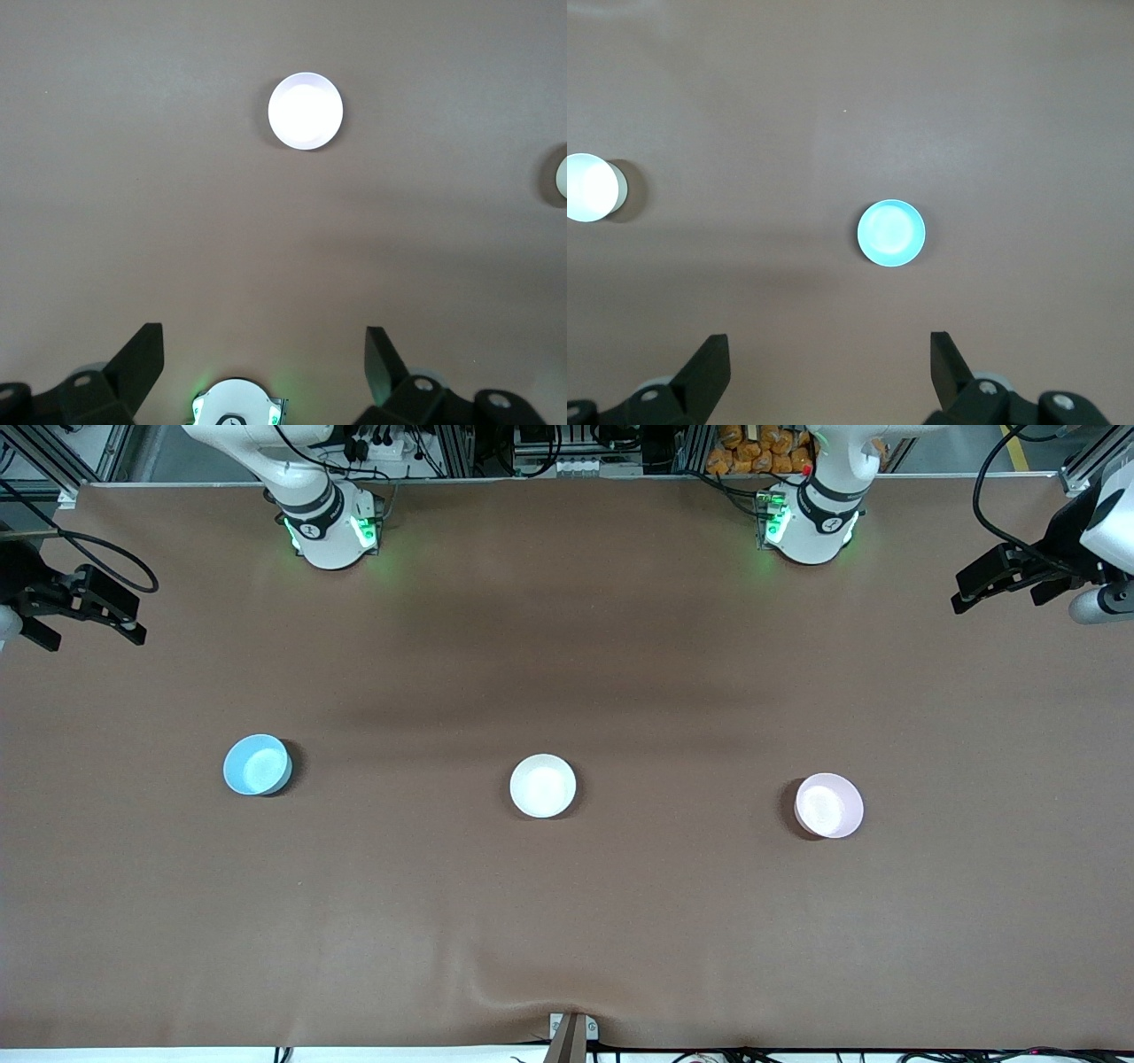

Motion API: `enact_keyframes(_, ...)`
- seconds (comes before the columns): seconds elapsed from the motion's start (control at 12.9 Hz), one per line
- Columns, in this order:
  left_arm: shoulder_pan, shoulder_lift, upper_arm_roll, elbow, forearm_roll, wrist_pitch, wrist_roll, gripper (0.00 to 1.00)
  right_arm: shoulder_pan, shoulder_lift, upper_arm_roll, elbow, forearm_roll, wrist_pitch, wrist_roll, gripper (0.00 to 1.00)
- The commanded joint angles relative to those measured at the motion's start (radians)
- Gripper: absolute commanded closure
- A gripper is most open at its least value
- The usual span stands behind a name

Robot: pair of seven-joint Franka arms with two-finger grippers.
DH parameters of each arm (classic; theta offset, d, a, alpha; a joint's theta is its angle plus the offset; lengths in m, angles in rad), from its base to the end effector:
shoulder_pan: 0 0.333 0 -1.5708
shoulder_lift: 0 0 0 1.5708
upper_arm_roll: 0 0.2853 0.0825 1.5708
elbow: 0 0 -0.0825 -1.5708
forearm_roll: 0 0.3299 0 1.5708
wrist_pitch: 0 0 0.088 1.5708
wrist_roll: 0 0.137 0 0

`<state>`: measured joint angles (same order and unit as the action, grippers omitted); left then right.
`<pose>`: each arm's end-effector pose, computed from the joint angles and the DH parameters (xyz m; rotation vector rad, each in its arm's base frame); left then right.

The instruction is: Stack pink and blue bowls on white bowl

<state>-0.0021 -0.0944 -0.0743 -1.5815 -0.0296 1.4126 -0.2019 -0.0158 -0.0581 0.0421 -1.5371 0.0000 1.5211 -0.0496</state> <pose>0.4529 -0.0408 0.5913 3.1216 0.1915 -0.1207 0.4803 0.0133 0.6018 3.1357 0.1190 0.0659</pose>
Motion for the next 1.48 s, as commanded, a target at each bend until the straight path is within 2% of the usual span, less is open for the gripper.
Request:
enact_keyframes(0.0, -0.001, -0.008, -0.002, 0.015, 0.031, -0.015, -0.017, 0.0, -0.007, 0.004, 0.001, 0.014, 0.014, -0.01, 0.011, 0.0)
enact_keyframes(1.24, 0.02, 0.016, 0.002, 0.035, 0.037, 0.0, -0.008, 0.0, -0.009, 0.008, 0.001, 0.012, 0.014, -0.01, 0.005, 0.0)
enact_keyframes(1.4, 0.03, 0.047, 0.002, 0.034, 0.036, 0.014, -0.013, 0.0, -0.009, 0.007, 0.001, 0.012, 0.014, -0.01, 0.002, 0.0)
